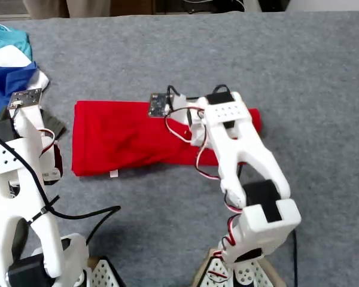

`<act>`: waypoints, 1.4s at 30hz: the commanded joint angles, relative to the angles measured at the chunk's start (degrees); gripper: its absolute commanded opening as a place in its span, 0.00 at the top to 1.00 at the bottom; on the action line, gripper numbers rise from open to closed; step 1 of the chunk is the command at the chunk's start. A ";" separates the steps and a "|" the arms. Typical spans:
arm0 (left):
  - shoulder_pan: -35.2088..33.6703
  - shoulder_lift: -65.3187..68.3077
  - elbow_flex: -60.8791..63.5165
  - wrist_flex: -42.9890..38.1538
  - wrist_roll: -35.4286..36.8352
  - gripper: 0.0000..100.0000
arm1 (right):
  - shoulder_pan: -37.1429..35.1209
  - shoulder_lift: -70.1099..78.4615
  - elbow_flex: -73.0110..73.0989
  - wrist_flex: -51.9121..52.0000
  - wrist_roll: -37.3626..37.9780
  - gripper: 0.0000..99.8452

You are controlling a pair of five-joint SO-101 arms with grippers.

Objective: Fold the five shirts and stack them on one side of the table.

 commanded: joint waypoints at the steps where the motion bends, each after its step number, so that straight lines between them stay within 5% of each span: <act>1: 0.00 -0.48 -0.70 0.53 -0.09 0.98 | -0.75 0.92 -5.32 -0.79 -0.62 0.92; 15: 0.00 -0.48 -0.70 0.53 -0.09 0.98 | -0.75 6.46 -17.01 -0.62 -3.96 0.92; 26: 0.00 -0.48 -0.70 0.53 -0.26 0.98 | 0.66 6.29 -23.52 21.27 -6.51 0.93; 34: 0.00 -0.48 -1.14 0.53 -0.44 0.98 | 1.19 2.68 -14.99 19.60 -7.56 0.93; 42: 0.00 -0.48 -1.14 0.53 -0.53 0.98 | 1.54 6.99 -8.57 5.01 -9.49 0.93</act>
